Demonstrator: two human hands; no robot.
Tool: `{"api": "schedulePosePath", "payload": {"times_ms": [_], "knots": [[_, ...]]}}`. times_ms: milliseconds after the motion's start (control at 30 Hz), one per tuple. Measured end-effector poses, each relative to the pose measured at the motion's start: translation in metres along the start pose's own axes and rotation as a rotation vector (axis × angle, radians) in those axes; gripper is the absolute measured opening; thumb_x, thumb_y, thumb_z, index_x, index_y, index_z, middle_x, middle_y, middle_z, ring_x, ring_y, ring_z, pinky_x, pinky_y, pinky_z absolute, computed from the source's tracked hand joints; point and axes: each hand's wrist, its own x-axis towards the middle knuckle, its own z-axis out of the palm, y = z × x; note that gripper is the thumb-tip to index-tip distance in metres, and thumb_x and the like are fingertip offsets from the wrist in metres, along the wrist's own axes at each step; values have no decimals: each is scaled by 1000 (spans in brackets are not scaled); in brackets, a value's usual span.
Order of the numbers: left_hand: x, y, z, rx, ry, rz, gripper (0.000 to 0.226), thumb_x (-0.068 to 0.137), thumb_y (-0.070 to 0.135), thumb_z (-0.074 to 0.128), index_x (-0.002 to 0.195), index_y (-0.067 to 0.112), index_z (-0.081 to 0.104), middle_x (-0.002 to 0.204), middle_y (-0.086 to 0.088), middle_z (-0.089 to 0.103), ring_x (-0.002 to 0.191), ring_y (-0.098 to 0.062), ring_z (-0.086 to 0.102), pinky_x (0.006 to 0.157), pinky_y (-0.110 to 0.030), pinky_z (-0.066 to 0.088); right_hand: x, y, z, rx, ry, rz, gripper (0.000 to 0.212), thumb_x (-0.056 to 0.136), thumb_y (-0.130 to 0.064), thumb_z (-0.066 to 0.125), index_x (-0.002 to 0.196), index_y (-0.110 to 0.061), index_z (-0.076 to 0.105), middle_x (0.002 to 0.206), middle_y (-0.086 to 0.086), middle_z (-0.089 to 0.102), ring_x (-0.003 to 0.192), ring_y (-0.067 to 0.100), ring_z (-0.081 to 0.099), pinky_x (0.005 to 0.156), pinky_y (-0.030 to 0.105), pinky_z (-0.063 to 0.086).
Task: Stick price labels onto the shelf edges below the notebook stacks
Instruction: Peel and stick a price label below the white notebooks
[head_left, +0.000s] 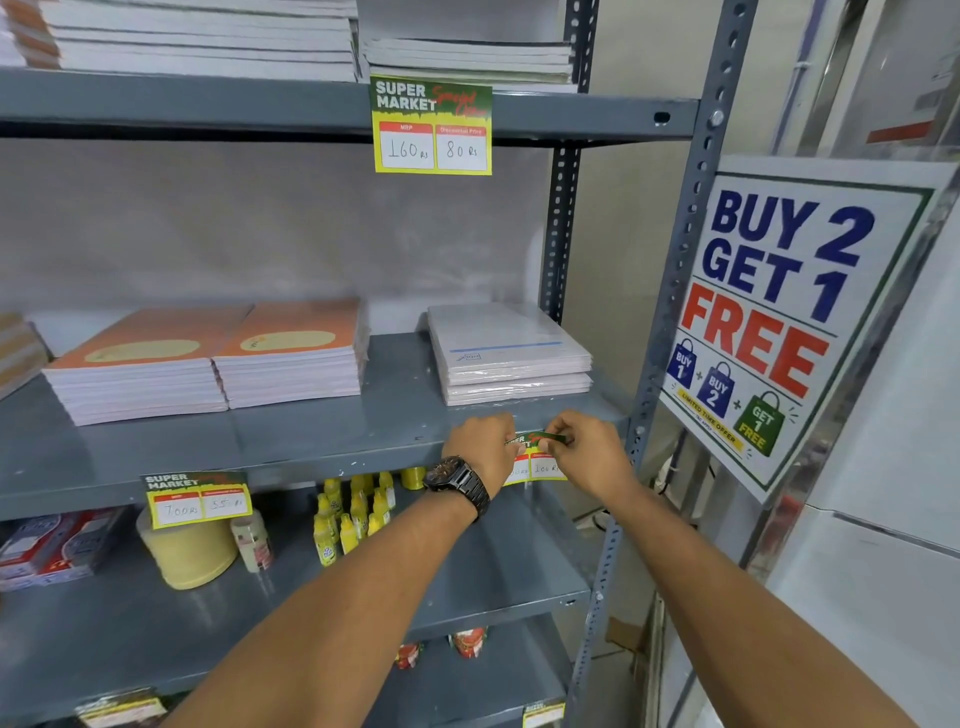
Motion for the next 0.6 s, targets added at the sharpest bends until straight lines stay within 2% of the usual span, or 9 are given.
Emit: {"api": "schedulePosePath", "payload": {"times_ms": [133,267,433,533,600], "knots": [[-1,-1,-2,70,-7,25,17,91,34,55,95,19,58,98,-9,70,88,-33,62,66,-35,45,-1,-1,2,-30,40,24,8,79,-18,74,79,-17,66,69,-4,67,65,14,61,52,16,39],[2,-3,-9,166,0,45,24,89,42,56,93,19,57,101,-6,69,93,-33,63,70,-37,47,0,-2,2,-71,70,45,16,77,-24,76,71,-23,61,67,-5,67,63,14,60,50,19,37],[13,-14,-16,156,-4,45,40,79,54,66,93,19,52,100,-3,66,89,-31,63,70,-38,51,7,-3,-7,-94,70,54,27,69,-24,84,67,-27,58,69,-10,58,62,5,54,51,22,35],[16,-16,-18,103,-37,24,37,75,51,70,89,21,53,98,-2,65,87,-29,62,68,-35,50,11,-1,-12,-119,81,22,30,63,-26,88,69,-24,59,80,-12,54,74,12,56,57,21,37],[18,-18,-20,71,-65,27,36,74,51,72,87,23,53,95,1,64,83,-26,60,66,-32,47,11,0,-13,-190,51,-41,30,64,-35,86,74,-28,59,85,-12,54,89,17,54,69,27,40]]}}
